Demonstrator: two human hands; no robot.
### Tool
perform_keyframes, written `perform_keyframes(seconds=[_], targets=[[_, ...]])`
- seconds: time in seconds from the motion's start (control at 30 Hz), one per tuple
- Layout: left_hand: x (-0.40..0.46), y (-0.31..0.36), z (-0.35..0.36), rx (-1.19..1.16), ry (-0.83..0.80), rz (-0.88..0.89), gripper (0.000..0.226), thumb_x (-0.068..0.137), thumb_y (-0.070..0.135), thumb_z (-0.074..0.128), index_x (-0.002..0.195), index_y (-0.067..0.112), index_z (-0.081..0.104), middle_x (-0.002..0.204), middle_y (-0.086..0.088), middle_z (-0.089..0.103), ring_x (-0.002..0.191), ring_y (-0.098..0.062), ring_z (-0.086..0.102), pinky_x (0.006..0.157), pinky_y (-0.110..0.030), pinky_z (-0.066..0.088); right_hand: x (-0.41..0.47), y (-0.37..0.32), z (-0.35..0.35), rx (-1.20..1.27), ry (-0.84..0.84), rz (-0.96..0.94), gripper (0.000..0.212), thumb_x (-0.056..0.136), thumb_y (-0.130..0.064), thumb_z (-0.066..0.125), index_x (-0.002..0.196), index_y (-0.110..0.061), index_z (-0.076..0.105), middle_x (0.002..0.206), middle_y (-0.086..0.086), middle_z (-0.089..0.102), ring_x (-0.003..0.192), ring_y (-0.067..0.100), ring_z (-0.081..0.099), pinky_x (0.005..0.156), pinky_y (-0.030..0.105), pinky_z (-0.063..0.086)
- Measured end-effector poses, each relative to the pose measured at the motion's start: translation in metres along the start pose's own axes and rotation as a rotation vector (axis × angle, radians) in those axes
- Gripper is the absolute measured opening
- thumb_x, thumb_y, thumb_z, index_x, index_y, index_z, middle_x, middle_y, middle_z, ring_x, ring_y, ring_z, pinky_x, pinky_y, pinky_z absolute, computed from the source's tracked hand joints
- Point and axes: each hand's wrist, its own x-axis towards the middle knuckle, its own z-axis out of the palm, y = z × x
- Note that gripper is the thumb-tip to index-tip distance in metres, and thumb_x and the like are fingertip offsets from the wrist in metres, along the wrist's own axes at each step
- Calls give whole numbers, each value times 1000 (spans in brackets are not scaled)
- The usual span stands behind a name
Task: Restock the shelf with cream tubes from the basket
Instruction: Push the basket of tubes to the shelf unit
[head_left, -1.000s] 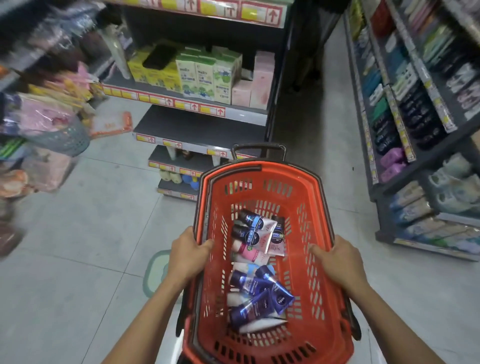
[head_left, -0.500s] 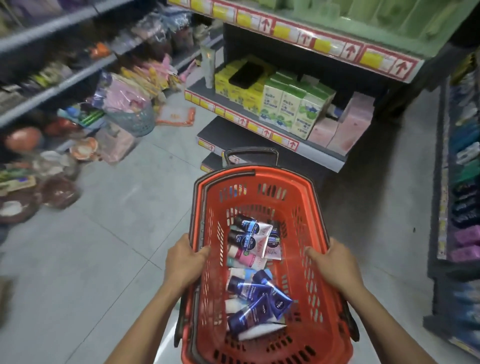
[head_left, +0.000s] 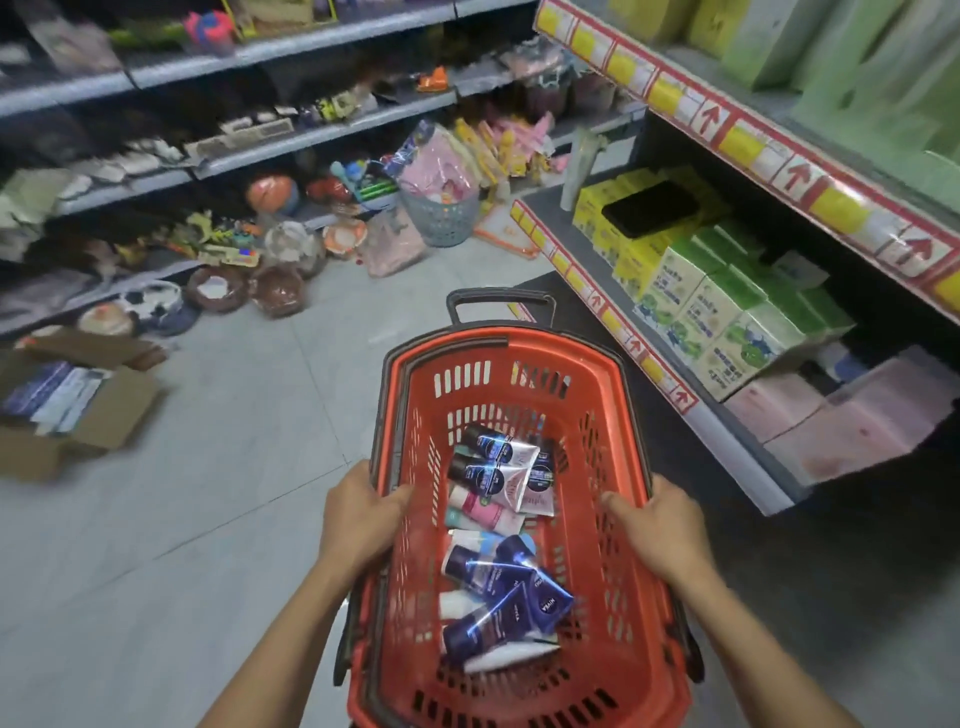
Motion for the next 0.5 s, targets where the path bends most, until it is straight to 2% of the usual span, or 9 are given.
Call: perform_keyframes(seconds=[0.07, 0.13, 0.2, 0.27, 0.3, 0.37, 0.5], targets=[[-8, 9, 10, -25, 49, -32, 29, 88, 48, 80, 104, 31, 61, 95, 8, 76, 76, -15, 78, 72, -37, 65, 19, -2, -11, -36, -23, -29, 36, 85, -48, 80, 84, -19, 58, 93, 15, 75, 90, 38, 71, 67, 36, 46], [-14, 14, 19, -43, 96, -60, 34, 89, 47, 79, 112, 28, 62, 95, 7, 75, 76, -14, 77, 67, -30, 61, 36, -5, -19, -54, -36, -77, 37, 83, -50, 81, 85, -17, 63, 90, 12, 76, 87, 36, 72, 68, 36, 51], [-20, 15, 25, -53, 145, -83, 37, 89, 49, 79, 112, 27, 62, 95, 7, 75, 77, -14, 76, 67, -29, 60, 50, -9, -23, -48, -68, -114, 36, 82, -48, 82, 90, -16, 69, 82, 4, 74, 74, 27, 71, 64, 34, 54], [-25, 13, 30, -73, 186, -117, 39, 87, 53, 79, 112, 28, 62, 95, 7, 75, 77, -14, 77, 69, -31, 61, 60, -14, -25, -61, -93, -138, 33, 83, -45, 83, 92, -16, 69, 74, -3, 68, 63, 15, 63, 56, 28, 46], [-26, 11, 33, -81, 200, -132, 40, 87, 54, 79, 112, 28, 62, 95, 8, 75, 76, -13, 77, 68, -31, 61, 64, -17, -24, -77, -101, -149, 35, 83, -46, 82, 93, -15, 69, 75, -2, 69, 63, 17, 63, 55, 28, 44], [-27, 6, 38, -80, 226, -144, 39, 87, 54, 79, 111, 28, 63, 94, 8, 75, 75, -12, 76, 64, -28, 60, 76, -20, -17, -99, -122, -157, 42, 83, -50, 81, 98, -13, 70, 85, 6, 75, 74, 26, 71, 61, 32, 49], [-17, -13, 42, -118, 243, -176, 29, 86, 54, 80, 94, 34, 62, 91, 11, 75, 74, -8, 75, 69, -34, 64, 92, -27, 11, -154, -146, -156, 59, 78, -59, 79, 112, -12, 69, 95, 12, 78, 87, 34, 75, 74, 41, 61]])
